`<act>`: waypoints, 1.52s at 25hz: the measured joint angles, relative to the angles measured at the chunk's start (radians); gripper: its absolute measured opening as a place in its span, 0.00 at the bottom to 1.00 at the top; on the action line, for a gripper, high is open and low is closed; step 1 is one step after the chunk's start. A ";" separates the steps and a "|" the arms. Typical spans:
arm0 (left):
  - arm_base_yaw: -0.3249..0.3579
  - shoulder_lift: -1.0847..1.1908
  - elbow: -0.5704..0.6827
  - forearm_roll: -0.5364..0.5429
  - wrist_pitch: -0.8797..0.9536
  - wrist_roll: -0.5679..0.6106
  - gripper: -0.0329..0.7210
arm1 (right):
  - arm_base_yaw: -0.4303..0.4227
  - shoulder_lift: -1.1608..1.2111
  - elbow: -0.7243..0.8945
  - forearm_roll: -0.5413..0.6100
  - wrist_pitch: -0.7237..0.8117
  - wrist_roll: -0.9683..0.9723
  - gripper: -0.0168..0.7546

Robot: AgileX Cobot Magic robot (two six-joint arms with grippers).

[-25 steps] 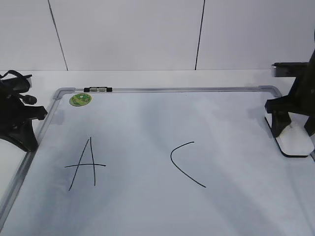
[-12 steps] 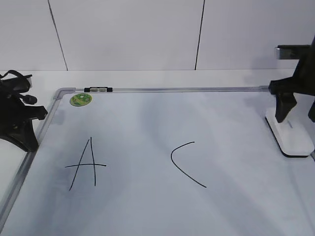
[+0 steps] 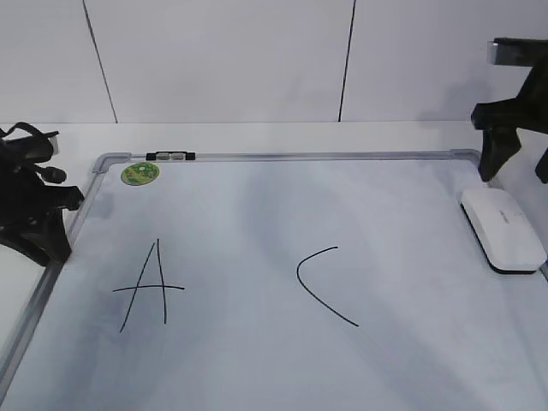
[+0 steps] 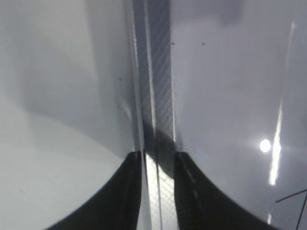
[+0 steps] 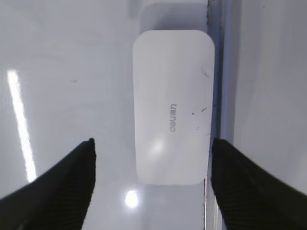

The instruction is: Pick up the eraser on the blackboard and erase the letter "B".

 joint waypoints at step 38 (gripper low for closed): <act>-0.004 -0.720 0.235 0.110 0.238 -0.026 0.36 | 0.000 -1.280 0.566 0.115 0.047 -0.013 0.78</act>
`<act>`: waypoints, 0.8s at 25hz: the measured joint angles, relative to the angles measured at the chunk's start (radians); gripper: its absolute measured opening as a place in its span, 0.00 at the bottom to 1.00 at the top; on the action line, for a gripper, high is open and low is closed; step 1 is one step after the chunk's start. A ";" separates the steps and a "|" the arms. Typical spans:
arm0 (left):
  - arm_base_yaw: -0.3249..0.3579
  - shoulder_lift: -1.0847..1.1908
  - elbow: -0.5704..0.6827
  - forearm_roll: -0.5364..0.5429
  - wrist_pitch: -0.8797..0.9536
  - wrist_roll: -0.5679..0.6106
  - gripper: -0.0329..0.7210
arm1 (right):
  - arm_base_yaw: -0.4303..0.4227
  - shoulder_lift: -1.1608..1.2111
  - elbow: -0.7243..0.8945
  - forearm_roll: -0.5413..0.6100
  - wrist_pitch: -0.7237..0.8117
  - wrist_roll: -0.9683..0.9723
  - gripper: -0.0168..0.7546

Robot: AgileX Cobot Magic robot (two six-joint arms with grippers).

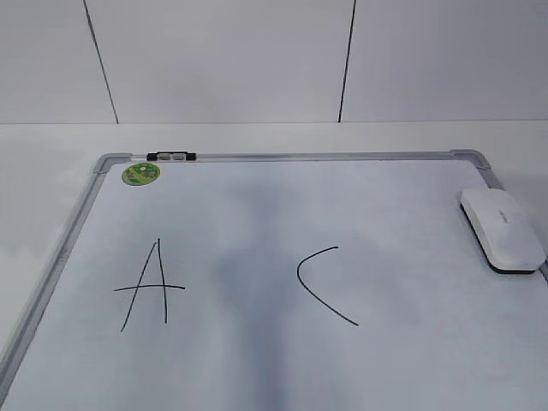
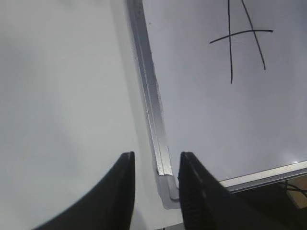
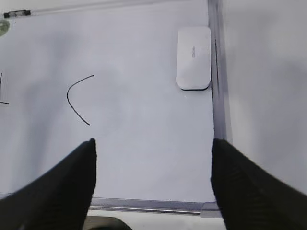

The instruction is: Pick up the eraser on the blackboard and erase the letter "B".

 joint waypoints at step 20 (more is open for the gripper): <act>-0.004 -0.737 0.254 0.036 0.038 0.018 0.36 | 0.019 -0.579 0.308 -0.124 0.013 -0.096 0.78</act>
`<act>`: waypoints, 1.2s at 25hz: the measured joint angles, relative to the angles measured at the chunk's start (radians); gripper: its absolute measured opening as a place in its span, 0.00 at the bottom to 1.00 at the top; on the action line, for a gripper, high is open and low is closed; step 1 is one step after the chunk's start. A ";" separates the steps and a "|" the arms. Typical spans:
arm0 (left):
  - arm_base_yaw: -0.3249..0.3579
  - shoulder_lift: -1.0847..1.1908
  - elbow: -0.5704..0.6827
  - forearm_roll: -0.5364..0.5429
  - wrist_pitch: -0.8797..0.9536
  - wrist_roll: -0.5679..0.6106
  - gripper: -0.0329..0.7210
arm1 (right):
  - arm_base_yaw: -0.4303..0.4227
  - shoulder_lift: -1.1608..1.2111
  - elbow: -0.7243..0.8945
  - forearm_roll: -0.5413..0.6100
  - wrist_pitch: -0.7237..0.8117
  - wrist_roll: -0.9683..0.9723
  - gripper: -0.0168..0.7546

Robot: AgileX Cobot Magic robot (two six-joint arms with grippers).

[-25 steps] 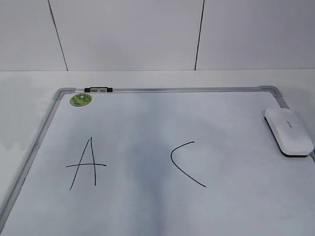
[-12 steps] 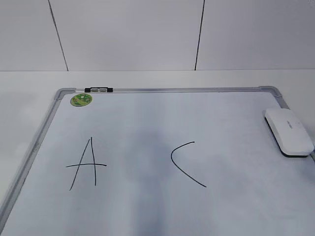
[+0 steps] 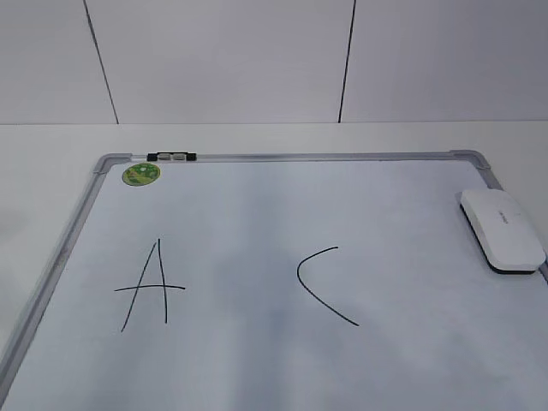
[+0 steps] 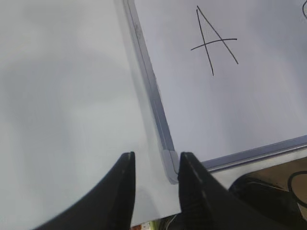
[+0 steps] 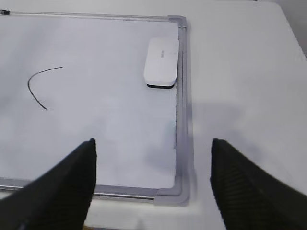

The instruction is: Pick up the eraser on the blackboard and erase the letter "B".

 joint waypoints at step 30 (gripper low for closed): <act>0.000 -0.411 0.256 0.000 -0.137 0.026 0.36 | 0.000 -0.023 0.160 -0.028 -0.029 -0.002 0.78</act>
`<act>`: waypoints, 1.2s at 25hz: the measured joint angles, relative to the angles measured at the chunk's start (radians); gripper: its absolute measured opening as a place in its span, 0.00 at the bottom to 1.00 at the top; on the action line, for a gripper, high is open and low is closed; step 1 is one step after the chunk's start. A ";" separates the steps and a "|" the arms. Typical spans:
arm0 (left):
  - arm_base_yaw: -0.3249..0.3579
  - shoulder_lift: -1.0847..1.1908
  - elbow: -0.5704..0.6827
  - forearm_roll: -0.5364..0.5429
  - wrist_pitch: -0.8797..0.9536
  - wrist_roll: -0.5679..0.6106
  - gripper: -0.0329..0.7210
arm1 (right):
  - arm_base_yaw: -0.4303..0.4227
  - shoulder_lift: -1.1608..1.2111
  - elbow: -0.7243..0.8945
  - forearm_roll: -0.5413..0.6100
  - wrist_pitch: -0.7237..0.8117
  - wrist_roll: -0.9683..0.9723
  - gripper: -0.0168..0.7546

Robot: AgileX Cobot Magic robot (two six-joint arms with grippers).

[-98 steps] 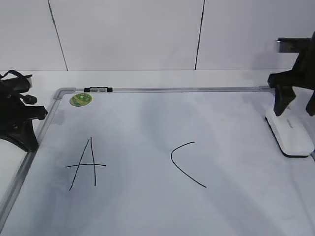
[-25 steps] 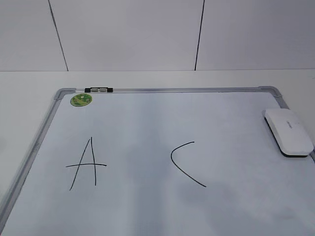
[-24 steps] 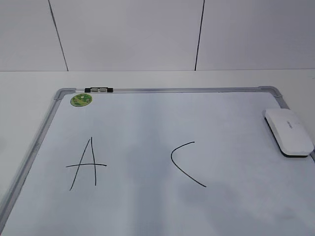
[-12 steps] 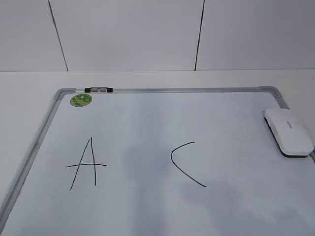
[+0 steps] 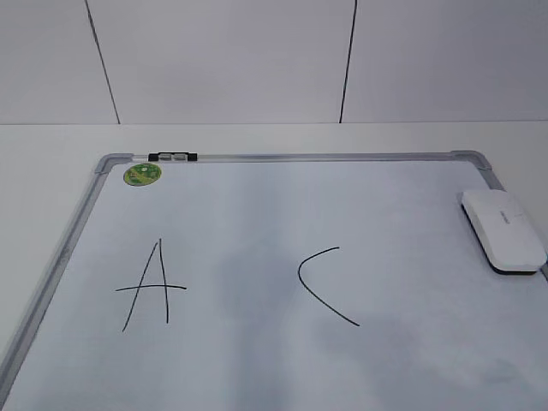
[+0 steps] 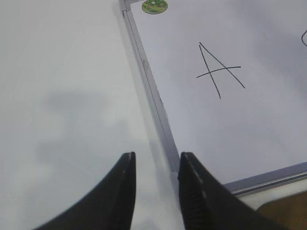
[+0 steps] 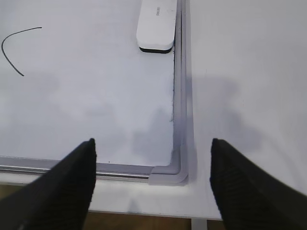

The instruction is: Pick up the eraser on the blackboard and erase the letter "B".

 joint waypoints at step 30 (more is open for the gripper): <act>0.035 -0.096 0.000 0.012 -0.002 0.000 0.36 | 0.000 0.000 0.038 -0.023 -0.089 0.000 0.78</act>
